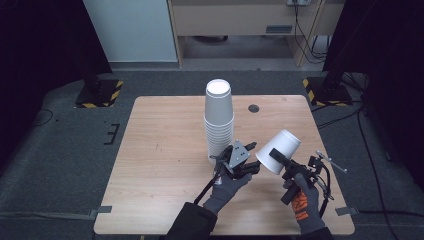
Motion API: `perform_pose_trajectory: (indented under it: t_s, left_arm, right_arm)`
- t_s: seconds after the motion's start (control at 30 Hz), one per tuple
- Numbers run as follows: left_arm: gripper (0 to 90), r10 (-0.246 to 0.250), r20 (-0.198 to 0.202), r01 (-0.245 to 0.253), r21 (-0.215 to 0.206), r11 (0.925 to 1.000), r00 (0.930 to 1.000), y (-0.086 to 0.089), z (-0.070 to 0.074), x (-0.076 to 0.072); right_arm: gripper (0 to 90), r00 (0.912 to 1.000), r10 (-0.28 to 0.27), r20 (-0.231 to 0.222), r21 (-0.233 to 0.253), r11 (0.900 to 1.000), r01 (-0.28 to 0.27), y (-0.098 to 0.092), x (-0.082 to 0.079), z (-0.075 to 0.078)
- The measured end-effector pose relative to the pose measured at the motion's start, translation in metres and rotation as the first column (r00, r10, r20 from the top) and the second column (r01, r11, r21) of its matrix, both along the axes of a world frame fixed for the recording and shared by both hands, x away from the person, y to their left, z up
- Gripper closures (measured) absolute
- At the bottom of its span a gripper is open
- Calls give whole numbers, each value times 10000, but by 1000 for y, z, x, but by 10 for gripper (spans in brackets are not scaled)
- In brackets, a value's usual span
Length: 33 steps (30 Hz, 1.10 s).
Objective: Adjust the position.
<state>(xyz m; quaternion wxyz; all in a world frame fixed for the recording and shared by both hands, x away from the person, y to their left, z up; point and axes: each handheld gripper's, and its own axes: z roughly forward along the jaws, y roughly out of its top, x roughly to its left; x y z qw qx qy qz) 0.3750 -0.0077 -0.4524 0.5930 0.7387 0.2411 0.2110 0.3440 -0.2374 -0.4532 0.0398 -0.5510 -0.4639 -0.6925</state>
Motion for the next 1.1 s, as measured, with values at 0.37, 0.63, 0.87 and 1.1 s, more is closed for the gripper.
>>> perform_pose_trajectory:
  t_s: [0.37,0.63,0.87,1.1]
  left_arm:
    - [606,165,308,-166,43,9999,9994,0,-2,1]
    - [758,-3,496,-1,79,10000,9988,3,-4,-1]
    - [806,-202,667,179,347,9992,9976,6,-4,-3]
    - [827,-410,603,373,609,9974,9973,7,-7,-6]
  right_arm:
    - [141,9994,300,-154,-36,9995,-300,6,0,-2]
    - [138,9990,396,-225,-148,9991,-399,9,1,-5]
    - [135,9987,430,-258,-39,9991,-431,8,2,-5]
    - [129,9994,332,-123,-228,9992,-335,8,2,-6]
